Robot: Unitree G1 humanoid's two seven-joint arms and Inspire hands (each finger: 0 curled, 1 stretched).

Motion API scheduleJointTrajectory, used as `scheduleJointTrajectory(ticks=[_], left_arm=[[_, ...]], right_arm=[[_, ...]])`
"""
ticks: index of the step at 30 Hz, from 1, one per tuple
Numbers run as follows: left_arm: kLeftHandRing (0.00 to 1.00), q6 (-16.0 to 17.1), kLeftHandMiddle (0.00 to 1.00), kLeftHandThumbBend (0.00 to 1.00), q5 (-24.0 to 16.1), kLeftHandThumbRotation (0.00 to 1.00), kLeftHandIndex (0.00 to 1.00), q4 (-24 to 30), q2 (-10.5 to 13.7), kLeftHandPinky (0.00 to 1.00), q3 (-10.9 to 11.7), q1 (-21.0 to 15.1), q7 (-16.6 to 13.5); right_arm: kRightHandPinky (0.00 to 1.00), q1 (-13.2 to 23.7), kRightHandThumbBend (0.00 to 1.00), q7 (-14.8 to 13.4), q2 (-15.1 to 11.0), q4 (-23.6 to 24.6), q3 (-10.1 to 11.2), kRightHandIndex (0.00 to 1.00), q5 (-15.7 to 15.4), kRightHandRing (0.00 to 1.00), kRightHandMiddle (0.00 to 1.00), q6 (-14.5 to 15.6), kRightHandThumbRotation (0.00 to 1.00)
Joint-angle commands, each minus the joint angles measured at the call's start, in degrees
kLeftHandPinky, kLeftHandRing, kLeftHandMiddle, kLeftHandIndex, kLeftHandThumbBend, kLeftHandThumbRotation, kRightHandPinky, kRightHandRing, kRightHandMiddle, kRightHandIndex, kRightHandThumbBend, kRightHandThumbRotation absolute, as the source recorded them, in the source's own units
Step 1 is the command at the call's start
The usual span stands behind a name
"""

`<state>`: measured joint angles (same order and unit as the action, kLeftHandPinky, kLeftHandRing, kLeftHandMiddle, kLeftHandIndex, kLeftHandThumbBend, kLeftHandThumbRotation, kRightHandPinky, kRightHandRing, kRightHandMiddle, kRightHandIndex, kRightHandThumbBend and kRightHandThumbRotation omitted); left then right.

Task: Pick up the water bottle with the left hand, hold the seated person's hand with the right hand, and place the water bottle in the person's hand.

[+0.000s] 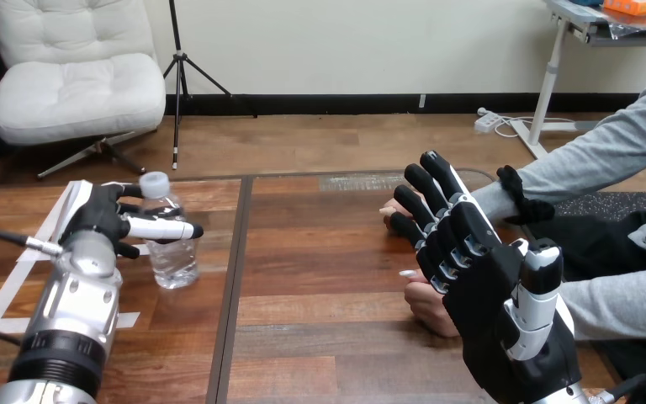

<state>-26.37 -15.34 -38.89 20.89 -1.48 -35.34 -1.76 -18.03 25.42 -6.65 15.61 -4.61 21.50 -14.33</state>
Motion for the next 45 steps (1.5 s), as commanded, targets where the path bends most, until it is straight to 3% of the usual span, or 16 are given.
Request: scheduleJointTrajectory(ticks=[1,10,14,19,45], left_arm=[[0.54,-1.20,0.62,0.90,-2.23,0.02,0.74,5.35,1.68,0.42,-1.61,-2.30,-0.09],[0.48,-0.76,0.55,0.83,-4.02,0.00,0.60,7.53,1.07,0.39,-1.16,-0.74,-2.88],[0.44,1.81,0.49,0.80,-2.90,0.00,0.54,8.04,0.40,0.36,0.49,0.31,-4.66],[0.41,3.19,0.46,0.77,-2.64,0.00,0.50,8.48,0.26,0.35,0.95,1.07,-5.71],[0.42,6.54,0.46,0.76,-2.02,0.00,0.47,10.94,0.15,0.37,2.12,3.34,-7.70]], right_arm=[[1.00,1.87,1.00,0.35,0.63,1.40,0.48,1.00,0.54,1.00,1.00,-1.68,1.00],[1.00,1.78,1.00,0.33,0.66,1.55,0.52,1.00,0.95,1.00,1.00,-1.18,1.00],[1.00,1.82,1.00,0.21,0.75,1.59,0.54,1.00,0.98,1.00,1.00,-1.18,1.00],[1.00,1.83,1.00,0.18,0.74,1.53,0.56,1.00,0.84,1.00,1.00,-1.26,1.00],[1.00,1.76,1.00,0.22,0.56,1.48,0.56,1.00,0.50,1.00,1.00,-1.31,1.00]])
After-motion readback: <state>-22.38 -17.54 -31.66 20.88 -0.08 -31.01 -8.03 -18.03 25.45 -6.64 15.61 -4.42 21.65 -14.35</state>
